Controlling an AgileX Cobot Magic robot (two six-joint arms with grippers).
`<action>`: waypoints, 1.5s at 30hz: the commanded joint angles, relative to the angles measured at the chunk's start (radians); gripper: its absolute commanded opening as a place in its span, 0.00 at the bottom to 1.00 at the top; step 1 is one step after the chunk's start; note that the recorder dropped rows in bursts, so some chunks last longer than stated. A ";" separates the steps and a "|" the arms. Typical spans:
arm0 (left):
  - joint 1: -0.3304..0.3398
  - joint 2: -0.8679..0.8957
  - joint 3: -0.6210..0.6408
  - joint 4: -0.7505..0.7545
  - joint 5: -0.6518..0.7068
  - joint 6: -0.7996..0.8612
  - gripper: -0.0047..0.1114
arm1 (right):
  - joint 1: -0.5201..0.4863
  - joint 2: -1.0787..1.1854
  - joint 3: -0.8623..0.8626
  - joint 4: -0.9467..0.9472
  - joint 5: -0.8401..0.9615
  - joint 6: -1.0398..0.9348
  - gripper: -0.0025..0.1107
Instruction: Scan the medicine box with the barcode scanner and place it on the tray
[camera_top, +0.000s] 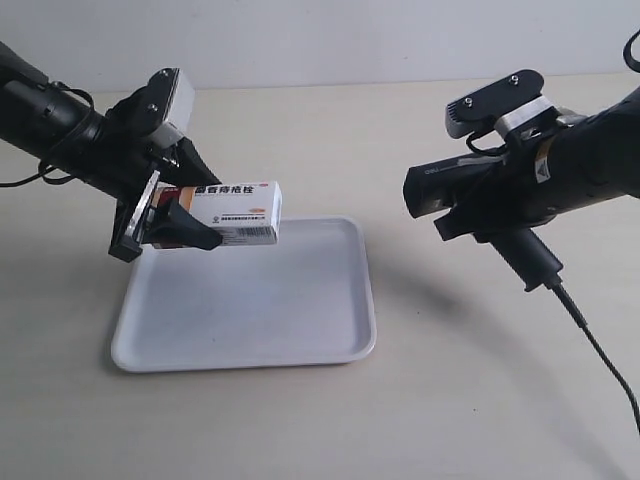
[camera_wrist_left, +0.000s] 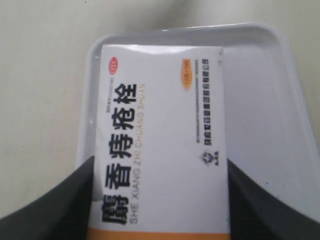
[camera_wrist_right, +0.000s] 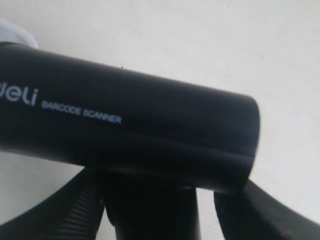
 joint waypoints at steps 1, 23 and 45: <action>0.003 0.009 -0.008 -0.026 0.001 0.000 0.05 | -0.004 0.010 -0.013 0.023 -0.030 -0.008 0.02; 0.001 0.104 -0.008 -0.056 0.003 -0.006 0.05 | -0.004 0.180 -0.013 0.025 -0.099 0.069 0.02; -0.099 0.133 -0.006 -0.016 -0.140 -0.219 0.71 | -0.004 0.197 -0.013 0.066 -0.109 0.120 0.61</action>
